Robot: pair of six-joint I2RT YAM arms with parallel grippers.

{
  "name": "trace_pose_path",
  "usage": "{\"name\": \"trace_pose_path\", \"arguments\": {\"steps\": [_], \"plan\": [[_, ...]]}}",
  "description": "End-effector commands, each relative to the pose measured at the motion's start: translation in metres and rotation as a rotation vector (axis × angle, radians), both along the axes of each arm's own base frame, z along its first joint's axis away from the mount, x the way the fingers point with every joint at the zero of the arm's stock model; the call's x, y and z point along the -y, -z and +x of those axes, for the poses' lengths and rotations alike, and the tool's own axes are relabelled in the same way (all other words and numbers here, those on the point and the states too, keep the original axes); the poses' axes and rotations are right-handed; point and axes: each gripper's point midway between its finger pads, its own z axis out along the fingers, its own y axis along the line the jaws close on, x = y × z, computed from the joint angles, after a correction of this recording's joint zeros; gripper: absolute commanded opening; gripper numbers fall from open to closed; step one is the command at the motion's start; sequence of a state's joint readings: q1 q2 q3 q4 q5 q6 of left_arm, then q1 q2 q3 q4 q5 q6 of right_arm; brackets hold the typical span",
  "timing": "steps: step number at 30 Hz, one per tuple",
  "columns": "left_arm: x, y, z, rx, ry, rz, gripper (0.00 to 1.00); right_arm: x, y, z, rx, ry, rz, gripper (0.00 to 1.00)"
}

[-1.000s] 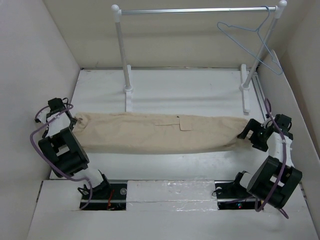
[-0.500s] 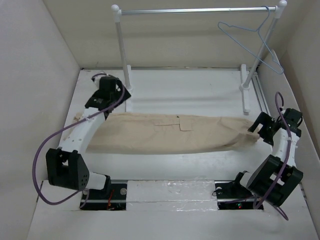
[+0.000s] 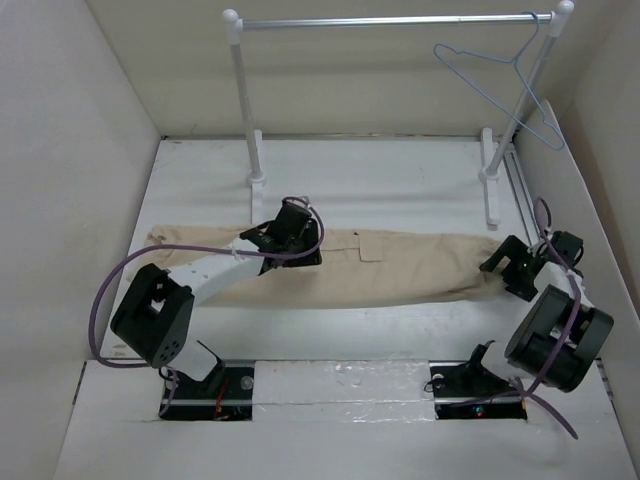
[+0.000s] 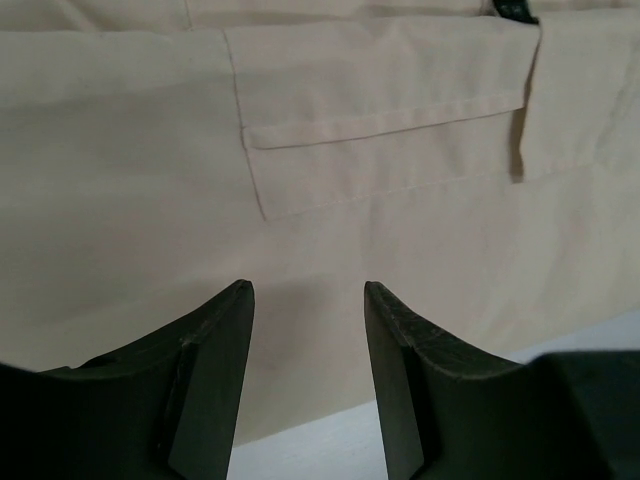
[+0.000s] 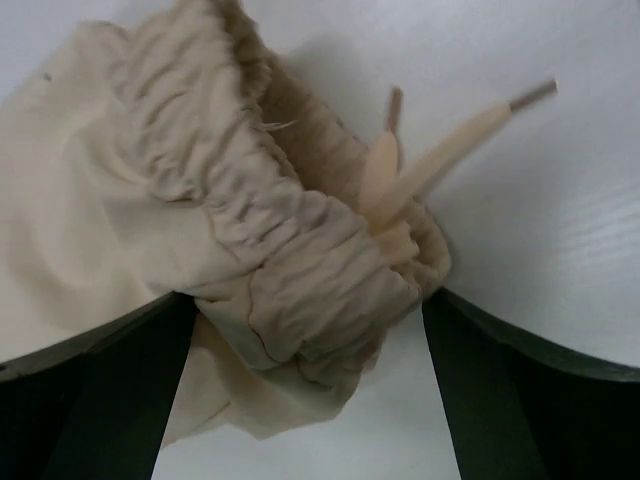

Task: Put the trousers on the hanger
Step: Fold the trousers at the center of the board.

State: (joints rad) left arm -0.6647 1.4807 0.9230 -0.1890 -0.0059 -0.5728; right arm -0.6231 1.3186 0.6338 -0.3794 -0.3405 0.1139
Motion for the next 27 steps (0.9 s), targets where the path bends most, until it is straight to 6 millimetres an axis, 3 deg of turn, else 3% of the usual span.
{"name": "trace_pose_path", "arguments": {"steps": [1,6,8,9,10,11,12,13,15,20,22,23,25,27], "plan": [[-0.008,0.004,0.008,0.045,-0.006,0.035,0.44,-0.005,0.011,0.012,0.085,0.047,0.022,1.0],[-0.041,0.036,0.005,-0.026,-0.075,0.099,0.43,-0.011,0.034,0.017,0.056,0.093,0.082,1.0],[-0.055,0.044,0.0,-0.041,-0.101,0.138,0.43,-0.014,0.039,0.022,0.068,0.098,0.114,0.91],[-0.059,0.047,-0.003,-0.047,-0.104,0.151,0.43,-0.016,0.043,0.02,0.065,0.105,0.123,0.67],[-0.062,0.05,-0.006,-0.06,-0.106,0.167,0.42,-0.016,0.041,0.021,0.075,0.109,0.121,0.5],[-0.064,0.052,-0.009,-0.072,-0.105,0.171,0.42,-0.014,0.037,0.021,0.081,0.114,0.111,0.14],[-0.064,0.054,-0.012,-0.082,-0.103,0.171,0.42,-0.007,0.027,0.026,0.098,0.118,0.076,0.05],[-0.06,0.053,-0.013,-0.089,-0.094,0.15,0.43,-0.002,0.006,0.027,0.126,0.12,0.035,0.0],[-0.055,0.058,-0.015,-0.108,-0.081,0.132,0.43,0.014,-0.027,0.033,0.167,0.122,-0.061,0.0],[-0.022,0.06,-0.02,-0.129,0.0,0.126,0.44,0.043,-0.194,0.054,0.447,0.117,-0.325,0.0],[0.001,0.057,-0.029,-0.128,0.064,0.114,0.44,0.042,-0.227,0.051,0.466,0.079,-0.372,0.0],[0.019,0.053,-0.031,-0.142,0.105,0.08,0.44,0.042,-0.259,0.053,0.513,0.048,-0.417,0.0],[0.047,0.049,-0.045,-0.149,0.189,0.063,0.44,0.038,-0.272,0.046,0.498,0.028,-0.425,0.0],[0.078,0.038,-0.042,-0.13,0.237,0.04,0.44,0.03,-0.297,0.044,0.541,0.015,-0.473,0.0]]}}
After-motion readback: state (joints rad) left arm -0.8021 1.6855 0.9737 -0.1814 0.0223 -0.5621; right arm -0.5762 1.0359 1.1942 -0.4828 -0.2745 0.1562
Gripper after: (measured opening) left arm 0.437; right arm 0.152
